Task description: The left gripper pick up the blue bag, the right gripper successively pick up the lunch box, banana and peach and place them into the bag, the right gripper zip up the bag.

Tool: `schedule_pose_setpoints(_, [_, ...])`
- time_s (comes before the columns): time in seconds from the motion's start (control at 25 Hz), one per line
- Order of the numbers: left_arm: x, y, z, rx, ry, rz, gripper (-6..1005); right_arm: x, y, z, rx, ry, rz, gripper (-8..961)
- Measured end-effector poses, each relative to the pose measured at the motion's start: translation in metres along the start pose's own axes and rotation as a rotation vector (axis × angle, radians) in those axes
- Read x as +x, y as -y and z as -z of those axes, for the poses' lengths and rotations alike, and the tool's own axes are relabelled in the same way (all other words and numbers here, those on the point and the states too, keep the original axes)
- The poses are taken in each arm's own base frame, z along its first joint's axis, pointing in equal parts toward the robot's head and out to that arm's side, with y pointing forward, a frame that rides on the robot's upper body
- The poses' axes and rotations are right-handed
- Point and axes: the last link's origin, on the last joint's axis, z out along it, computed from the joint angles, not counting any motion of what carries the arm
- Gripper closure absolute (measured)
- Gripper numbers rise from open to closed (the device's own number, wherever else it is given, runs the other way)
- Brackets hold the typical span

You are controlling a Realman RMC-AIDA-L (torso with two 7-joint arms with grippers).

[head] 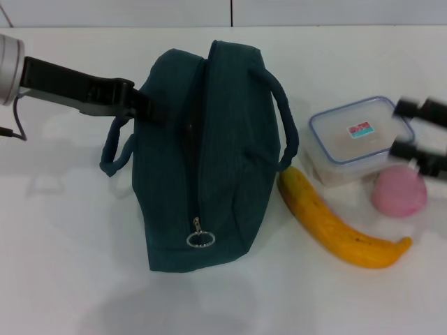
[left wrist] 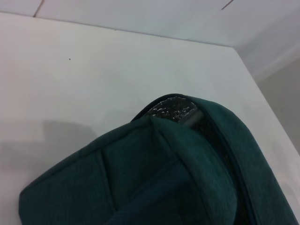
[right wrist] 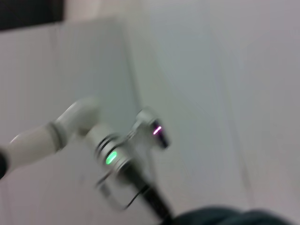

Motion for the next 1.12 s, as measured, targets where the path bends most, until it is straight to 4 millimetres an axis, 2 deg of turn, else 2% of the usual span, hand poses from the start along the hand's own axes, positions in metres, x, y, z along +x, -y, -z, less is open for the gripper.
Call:
schedule_pose_setpoints(0.16, [-0.003, 0.002, 0.0, -0.003, 0.001, 0.013, 952, 0.003, 0.011, 0.016, 0.189, 0.164, -0.066, 170])
schedule_pose_setpoints(0.44, [-0.007, 0.004, -0.001, -0.012, 0.001, 0.01, 951, 0.022, 0.03, 0.051, 0.551, 0.379, -0.214, 170])
schedule_pose_setpoints(0.68, [-0.008, 0.005, -0.002, -0.019, -0.001, -0.002, 950, 0.051, 0.038, 0.064, 0.798, 0.551, -0.4, 170])
schedule_pose_setpoints(0.84, [-0.009, 0.004, -0.004, -0.023, -0.001, -0.013, 950, 0.071, 0.042, 0.057, 0.876, 0.544, -0.514, 170])
schedule_pose_setpoints(1.12, [-0.011, 0.002, -0.008, -0.035, 0.003, -0.033, 949, 0.094, 0.049, 0.022, 0.903, 0.482, -0.68, 170])
